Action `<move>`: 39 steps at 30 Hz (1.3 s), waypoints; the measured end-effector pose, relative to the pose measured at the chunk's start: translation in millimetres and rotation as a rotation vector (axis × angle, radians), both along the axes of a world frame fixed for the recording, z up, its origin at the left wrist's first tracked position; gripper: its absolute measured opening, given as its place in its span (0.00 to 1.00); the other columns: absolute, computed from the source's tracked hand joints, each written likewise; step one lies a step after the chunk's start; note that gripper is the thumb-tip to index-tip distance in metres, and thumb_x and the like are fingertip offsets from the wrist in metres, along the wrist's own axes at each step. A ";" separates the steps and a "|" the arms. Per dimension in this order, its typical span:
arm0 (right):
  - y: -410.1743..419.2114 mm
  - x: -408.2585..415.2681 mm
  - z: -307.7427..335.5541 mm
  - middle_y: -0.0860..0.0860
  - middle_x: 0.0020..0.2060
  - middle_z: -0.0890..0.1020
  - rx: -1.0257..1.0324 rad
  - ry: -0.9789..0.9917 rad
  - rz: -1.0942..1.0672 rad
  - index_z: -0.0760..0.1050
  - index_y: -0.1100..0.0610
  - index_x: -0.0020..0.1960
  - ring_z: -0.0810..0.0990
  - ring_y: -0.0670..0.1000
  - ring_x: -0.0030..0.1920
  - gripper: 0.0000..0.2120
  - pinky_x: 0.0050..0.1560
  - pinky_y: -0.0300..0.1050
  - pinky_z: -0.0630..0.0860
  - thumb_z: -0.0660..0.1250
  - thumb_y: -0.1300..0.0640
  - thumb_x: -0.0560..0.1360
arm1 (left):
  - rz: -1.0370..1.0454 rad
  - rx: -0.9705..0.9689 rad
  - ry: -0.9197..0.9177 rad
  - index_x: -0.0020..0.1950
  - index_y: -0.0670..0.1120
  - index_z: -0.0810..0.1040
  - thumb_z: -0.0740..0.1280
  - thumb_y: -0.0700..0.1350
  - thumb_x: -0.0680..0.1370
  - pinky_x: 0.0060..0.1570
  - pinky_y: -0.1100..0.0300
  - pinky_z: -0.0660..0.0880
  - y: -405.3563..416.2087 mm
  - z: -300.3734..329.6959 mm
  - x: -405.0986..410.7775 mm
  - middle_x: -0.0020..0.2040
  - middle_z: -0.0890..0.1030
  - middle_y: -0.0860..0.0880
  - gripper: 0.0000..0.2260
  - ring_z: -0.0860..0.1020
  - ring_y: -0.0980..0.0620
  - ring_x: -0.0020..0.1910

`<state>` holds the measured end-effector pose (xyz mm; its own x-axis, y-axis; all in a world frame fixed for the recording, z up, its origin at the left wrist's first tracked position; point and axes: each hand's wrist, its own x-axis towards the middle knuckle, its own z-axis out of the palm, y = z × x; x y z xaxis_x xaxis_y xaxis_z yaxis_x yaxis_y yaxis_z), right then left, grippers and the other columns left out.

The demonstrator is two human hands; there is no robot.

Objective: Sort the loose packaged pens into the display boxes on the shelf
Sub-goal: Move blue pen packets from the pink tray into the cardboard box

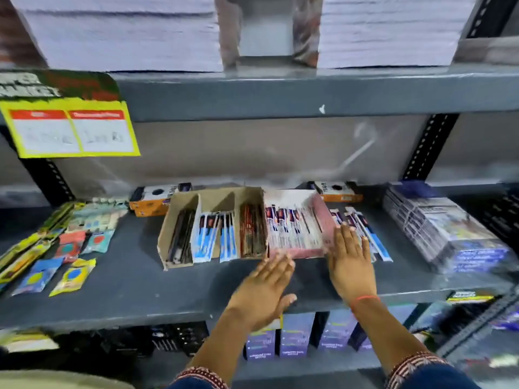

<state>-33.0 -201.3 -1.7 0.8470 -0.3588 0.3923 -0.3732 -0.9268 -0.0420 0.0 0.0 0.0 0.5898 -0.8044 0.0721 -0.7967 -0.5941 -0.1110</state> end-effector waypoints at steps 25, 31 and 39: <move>-60.1 21.6 36.6 0.63 0.45 0.83 0.937 -0.056 -0.486 0.81 0.66 0.51 0.81 0.62 0.40 0.11 0.40 0.46 0.76 0.67 0.61 0.73 | -0.184 -0.007 0.248 0.77 0.48 0.40 0.45 0.64 0.79 0.66 0.64 0.32 -11.7 -29.2 23.9 0.74 0.37 0.54 0.33 0.37 0.56 0.72; -65.9 -3.4 32.4 0.51 0.28 0.85 1.454 -0.467 -0.414 0.78 0.65 0.37 0.82 0.48 0.37 0.05 0.40 0.35 0.76 0.68 0.70 0.71 | -0.221 -0.002 0.218 0.76 0.48 0.38 0.32 0.68 0.68 0.59 0.68 0.25 -15.8 -26.4 18.3 0.70 0.33 0.55 0.41 0.31 0.59 0.68; -33.1 -42.3 43.5 0.48 0.27 0.85 2.039 -0.769 0.076 0.74 0.56 0.33 0.83 0.43 0.30 0.11 0.31 0.30 0.78 0.76 0.64 0.60 | -0.121 0.037 0.228 0.65 0.47 0.76 0.42 0.62 0.80 0.66 0.60 0.53 -12.3 -32.0 24.2 0.66 0.74 0.52 0.31 0.71 0.55 0.64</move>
